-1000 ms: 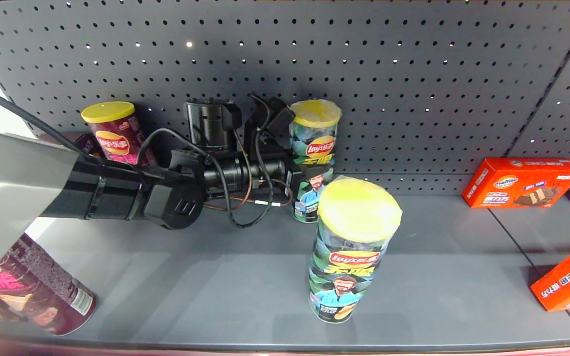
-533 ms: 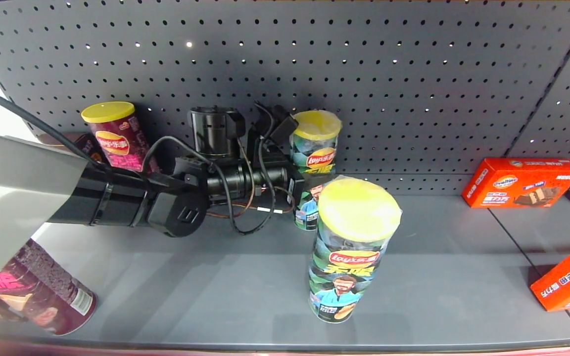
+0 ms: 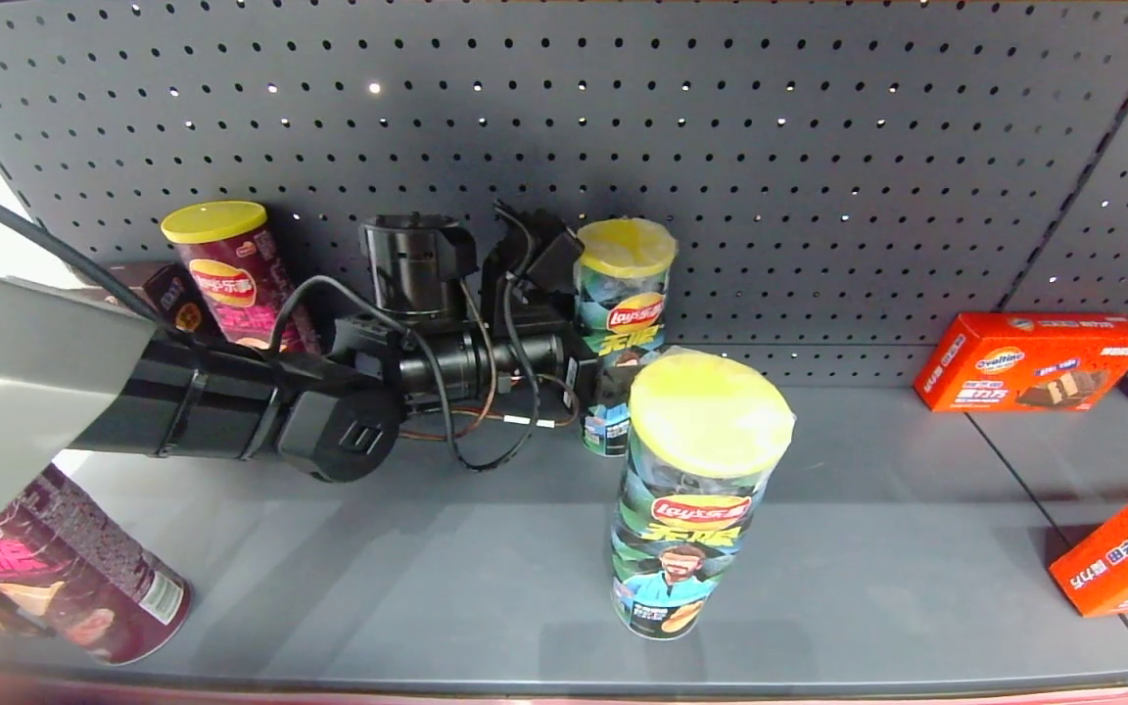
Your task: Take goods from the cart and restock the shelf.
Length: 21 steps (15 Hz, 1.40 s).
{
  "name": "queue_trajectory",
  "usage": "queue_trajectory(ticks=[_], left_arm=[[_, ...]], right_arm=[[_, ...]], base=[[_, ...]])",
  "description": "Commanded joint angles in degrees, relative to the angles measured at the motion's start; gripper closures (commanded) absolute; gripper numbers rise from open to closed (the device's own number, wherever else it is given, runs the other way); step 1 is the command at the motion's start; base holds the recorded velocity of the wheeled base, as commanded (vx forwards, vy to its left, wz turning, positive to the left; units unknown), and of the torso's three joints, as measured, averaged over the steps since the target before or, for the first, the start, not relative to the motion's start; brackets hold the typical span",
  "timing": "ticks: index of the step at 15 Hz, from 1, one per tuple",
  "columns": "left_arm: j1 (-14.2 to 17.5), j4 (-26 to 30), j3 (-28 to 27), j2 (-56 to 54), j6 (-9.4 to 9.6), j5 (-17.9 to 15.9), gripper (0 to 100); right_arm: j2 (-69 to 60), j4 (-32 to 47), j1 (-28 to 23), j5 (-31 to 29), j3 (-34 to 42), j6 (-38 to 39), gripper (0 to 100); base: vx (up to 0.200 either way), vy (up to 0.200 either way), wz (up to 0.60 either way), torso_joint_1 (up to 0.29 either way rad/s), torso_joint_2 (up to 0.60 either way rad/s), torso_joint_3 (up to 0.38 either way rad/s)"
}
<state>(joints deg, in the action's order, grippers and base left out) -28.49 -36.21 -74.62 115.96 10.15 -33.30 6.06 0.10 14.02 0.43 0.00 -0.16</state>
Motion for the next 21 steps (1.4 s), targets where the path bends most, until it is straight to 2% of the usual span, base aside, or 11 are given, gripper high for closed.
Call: queue_trajectory(ticks=[1,2,3,6,10,11,12,14,17,21], left_arm=[[-0.3,0.0,3.3,-4.9,-0.05,0.2,0],[-0.3,0.0,3.3,-4.9,-0.05,0.2,0],[0.4,-0.1,6.7,-7.9,-0.05,0.5,0],[0.6,-0.1,11.4,-11.5,-0.05,2.5,0],[0.5,-4.0,21.6,-14.3,-0.49,10.4,0],[0.5,-4.0,22.3,-14.3,-0.4,11.2,0],[0.6,-4.0,22.9,-14.2,-0.4,13.5,0],[0.5,-4.8,21.6,-13.2,-0.57,15.8,0],[0.5,-5.3,19.7,-11.2,-0.75,17.1,0],[0.7,-5.3,18.8,-10.0,-0.75,17.2,0]], right_arm=[[0.1,0.0,0.0,0.0,0.0,0.0,0],[0.1,0.0,0.0,0.0,0.0,0.0,0],[0.1,0.0,0.0,0.0,0.0,0.0,0],[0.1,0.0,0.0,0.0,0.0,0.0,0],[0.1,0.0,0.0,0.0,0.0,0.0,0],[0.1,0.0,0.1,0.0,0.0,0.0,0],[0.1,0.0,0.0,0.0,0.0,0.0,0],[0.1,0.0,0.0,0.0,0.0,0.0,0],[0.1,0.0,0.0,0.0,0.0,0.0,0],[0.1,0.0,0.1,0.0,0.0,0.0,0]], base=[[0.0,0.0,0.0,0.0,0.0,0.0],[0.0,0.0,0.0,0.0,0.0,0.0],[0.0,0.0,0.0,0.0,0.0,0.0],[0.0,0.0,0.0,0.0,0.0,0.0],[0.0,0.0,0.0,0.0,0.0,0.0],[0.0,0.0,0.0,0.0,0.0,0.0],[0.0,0.0,0.0,0.0,0.0,0.0],[0.0,0.0,0.0,0.0,0.0,0.0],[0.0,0.0,0.0,0.0,0.0,0.0],[0.0,0.0,0.0,0.0,0.0,0.0]])
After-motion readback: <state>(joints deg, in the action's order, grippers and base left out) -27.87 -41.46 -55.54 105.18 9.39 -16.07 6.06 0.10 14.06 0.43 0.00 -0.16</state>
